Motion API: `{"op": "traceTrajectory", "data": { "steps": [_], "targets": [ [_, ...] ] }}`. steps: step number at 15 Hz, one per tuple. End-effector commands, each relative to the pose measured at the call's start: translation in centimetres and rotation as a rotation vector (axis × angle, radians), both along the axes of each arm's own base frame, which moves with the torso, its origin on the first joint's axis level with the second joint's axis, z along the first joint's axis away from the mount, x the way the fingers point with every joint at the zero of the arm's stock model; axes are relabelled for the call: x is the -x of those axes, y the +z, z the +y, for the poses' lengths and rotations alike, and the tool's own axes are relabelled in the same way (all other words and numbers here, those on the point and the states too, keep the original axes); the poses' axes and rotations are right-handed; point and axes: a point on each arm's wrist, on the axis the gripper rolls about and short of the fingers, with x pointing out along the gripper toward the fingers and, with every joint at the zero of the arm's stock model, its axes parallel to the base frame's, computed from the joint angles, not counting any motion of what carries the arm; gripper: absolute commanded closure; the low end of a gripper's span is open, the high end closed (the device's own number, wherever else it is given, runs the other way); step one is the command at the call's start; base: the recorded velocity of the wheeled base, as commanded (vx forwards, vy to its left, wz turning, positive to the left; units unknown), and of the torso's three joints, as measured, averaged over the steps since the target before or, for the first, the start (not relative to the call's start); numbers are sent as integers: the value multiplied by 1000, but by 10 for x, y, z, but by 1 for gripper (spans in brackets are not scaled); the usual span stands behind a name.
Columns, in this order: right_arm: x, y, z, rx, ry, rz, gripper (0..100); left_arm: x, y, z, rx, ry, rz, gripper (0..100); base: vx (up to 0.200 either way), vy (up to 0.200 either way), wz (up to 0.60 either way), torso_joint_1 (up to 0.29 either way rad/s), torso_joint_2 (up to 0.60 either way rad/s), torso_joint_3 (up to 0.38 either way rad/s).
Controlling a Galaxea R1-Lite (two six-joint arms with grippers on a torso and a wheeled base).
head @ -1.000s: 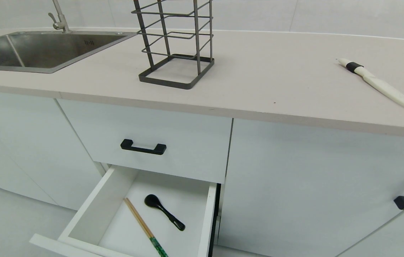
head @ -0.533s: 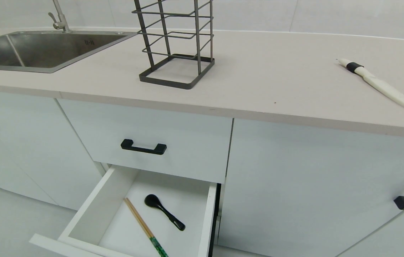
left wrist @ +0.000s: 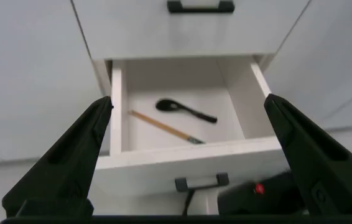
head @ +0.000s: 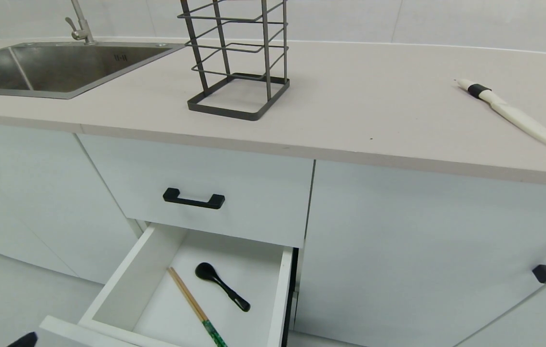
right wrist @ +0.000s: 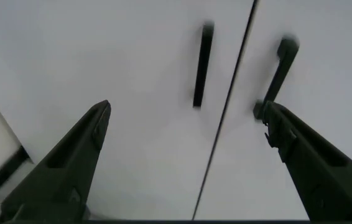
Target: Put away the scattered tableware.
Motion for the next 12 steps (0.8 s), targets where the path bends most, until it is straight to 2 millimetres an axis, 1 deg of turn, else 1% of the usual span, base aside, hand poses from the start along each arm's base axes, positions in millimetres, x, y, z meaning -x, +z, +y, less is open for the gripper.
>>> {"op": "traceTrajectory", "data": {
  "steps": [1, 3, 4, 5, 8, 10, 12],
  "targets": [
    [0, -2, 0, -3, 0, -5, 0, -43, -11, -10, -42, -88, 268, 0, 0, 0, 0, 0, 0, 0],
    [0, -4, 0, -35, 2, 13, 0, -54, -25, -18, -82, -167, 422, 0, 0, 0, 0, 0, 0, 0],
    [0, -10, 0, -51, -5, 76, 0, -60, -36, -24, -115, -220, 521, 0, 0, 0, 0, 0, 0, 0],
    [0, -9, 0, -51, -5, 59, 0, -64, -45, -28, -138, -250, 585, 0, 0, 0, 0, 0, 0, 0],
    [0, -9, 0, -51, -5, 59, 0, -71, -61, -33, -176, -253, 708, 0, 0, 0, 0, 0, 0, 0],
    [0, -9, 0, -51, -3, 60, 0, -69, -68, -32, -190, -241, 746, 0, 0, 0, 0, 0, 0, 0],
    [0, -9, 0, -49, -2, 59, 0, -67, -68, -30, -201, -234, 771, 0, 0, 0, 0, 0, 0, 0]
  ]
}}
